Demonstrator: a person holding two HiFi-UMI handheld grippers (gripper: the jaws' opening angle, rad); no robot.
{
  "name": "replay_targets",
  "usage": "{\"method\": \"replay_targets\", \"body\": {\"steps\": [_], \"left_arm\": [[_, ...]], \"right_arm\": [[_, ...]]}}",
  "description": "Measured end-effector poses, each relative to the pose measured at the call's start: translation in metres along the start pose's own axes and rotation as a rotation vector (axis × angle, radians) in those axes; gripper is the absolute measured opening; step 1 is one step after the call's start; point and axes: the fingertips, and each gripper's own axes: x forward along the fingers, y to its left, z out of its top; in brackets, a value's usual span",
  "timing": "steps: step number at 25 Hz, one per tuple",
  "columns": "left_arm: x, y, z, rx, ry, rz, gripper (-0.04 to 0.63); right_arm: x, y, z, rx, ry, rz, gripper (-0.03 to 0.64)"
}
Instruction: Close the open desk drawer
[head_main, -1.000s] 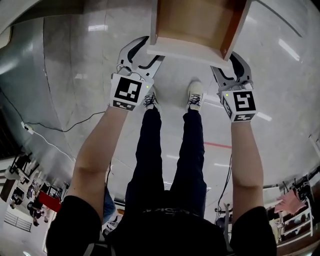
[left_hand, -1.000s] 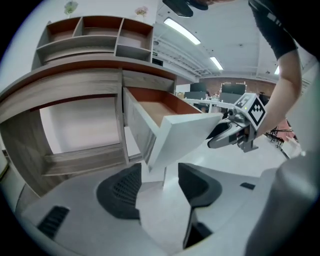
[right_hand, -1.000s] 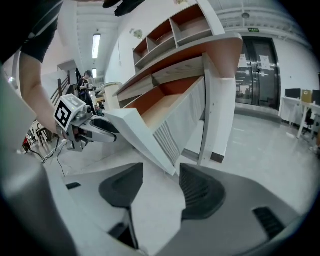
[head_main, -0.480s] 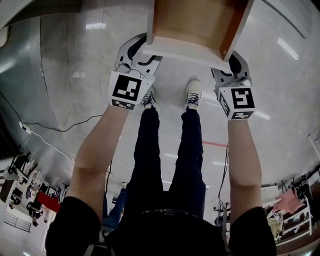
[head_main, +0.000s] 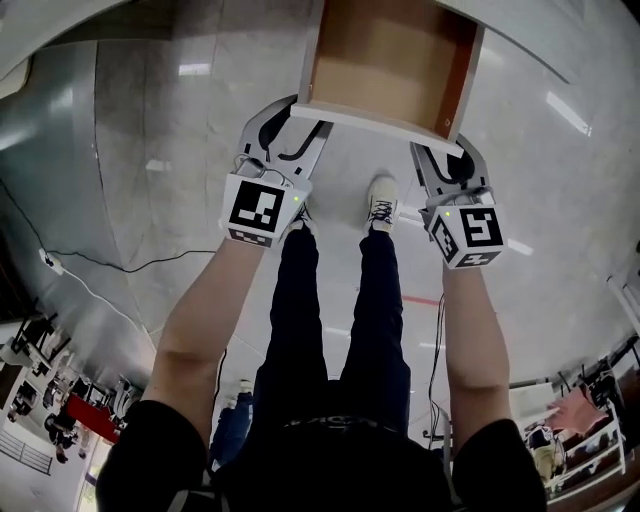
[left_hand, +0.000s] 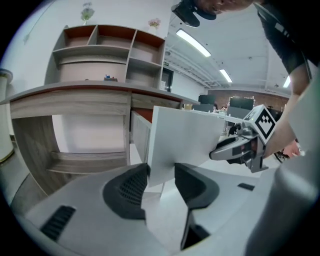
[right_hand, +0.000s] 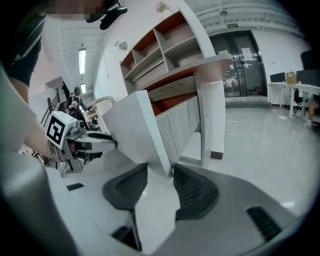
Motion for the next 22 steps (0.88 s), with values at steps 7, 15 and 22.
{"method": "replay_targets", "body": {"steps": [7,15,22], "left_arm": [[-0.004,0.001,0.019,-0.032,-0.007,0.023,0.175],[-0.002,0.011,0.04,-0.065,-0.031,0.071,0.169],[0.016,0.016,0.049,-0.056,-0.034,0.07,0.169]], "right_arm": [[-0.01,-0.001,0.019,0.062,-0.027,-0.042,0.175],[-0.011,-0.006,0.044,0.076,-0.071,-0.078,0.172],[0.001,-0.022,0.054,0.066,-0.083,-0.101,0.172]]}}
